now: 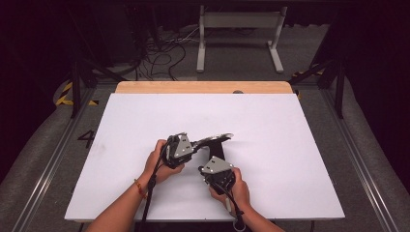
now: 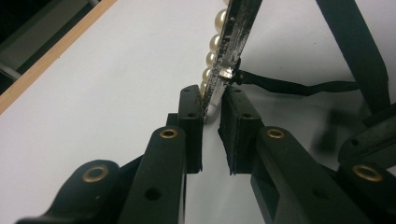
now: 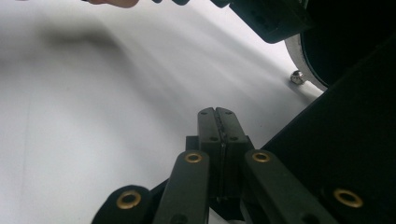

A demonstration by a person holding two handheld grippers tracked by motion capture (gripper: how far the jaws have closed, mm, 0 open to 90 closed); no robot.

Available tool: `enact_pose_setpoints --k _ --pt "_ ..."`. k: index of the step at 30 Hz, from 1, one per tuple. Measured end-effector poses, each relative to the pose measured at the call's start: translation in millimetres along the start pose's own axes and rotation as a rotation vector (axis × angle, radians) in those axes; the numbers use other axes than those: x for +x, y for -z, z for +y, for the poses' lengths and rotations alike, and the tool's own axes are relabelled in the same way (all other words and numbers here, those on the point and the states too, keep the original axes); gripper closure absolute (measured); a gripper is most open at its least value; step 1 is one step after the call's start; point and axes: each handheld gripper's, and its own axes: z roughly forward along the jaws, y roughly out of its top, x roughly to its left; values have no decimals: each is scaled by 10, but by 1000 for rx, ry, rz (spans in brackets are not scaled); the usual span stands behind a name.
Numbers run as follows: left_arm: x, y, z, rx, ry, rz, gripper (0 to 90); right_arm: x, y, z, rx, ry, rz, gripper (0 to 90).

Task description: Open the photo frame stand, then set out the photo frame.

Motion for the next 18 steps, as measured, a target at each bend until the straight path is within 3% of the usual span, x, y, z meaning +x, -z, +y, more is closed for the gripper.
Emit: enact_pose_setpoints --k 18 --pt "-47 45 22 6 -25 -16 804 -36 68 -56 0 -28 2 900"
